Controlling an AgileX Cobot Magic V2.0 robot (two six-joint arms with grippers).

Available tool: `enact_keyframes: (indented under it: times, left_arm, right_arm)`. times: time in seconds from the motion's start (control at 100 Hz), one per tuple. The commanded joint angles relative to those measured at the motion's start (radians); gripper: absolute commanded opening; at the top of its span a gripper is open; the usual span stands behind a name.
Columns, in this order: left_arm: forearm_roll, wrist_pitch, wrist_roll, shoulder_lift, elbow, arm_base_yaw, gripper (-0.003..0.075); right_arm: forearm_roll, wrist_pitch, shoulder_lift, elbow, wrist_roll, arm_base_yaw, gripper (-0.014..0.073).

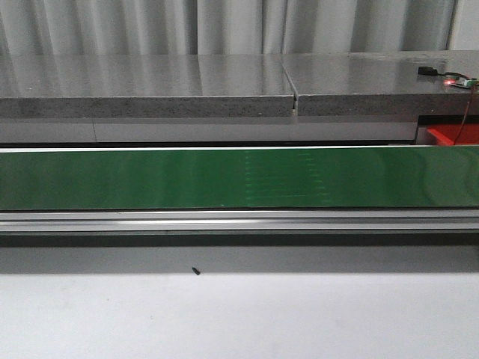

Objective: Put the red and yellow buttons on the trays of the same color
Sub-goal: 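Place the yellow button on the green belt with the left gripper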

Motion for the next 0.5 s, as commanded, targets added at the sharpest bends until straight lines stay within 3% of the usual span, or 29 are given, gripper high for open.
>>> enact_keyframes:
  times: [0.0, 0.49]
  left_arm:
    - [-0.011, -0.021, -0.005, -0.014, -0.037, 0.021, 0.0566]
    - [0.009, -0.101, -0.005, 0.175, -0.091, 0.061, 0.0566]
  right_arm:
    - [0.005, -0.056, 0.000, -0.027, -0.010, 0.001, -0.0067]
    - [0.005, -0.056, 0.000, -0.027, -0.010, 0.001, -0.0067]
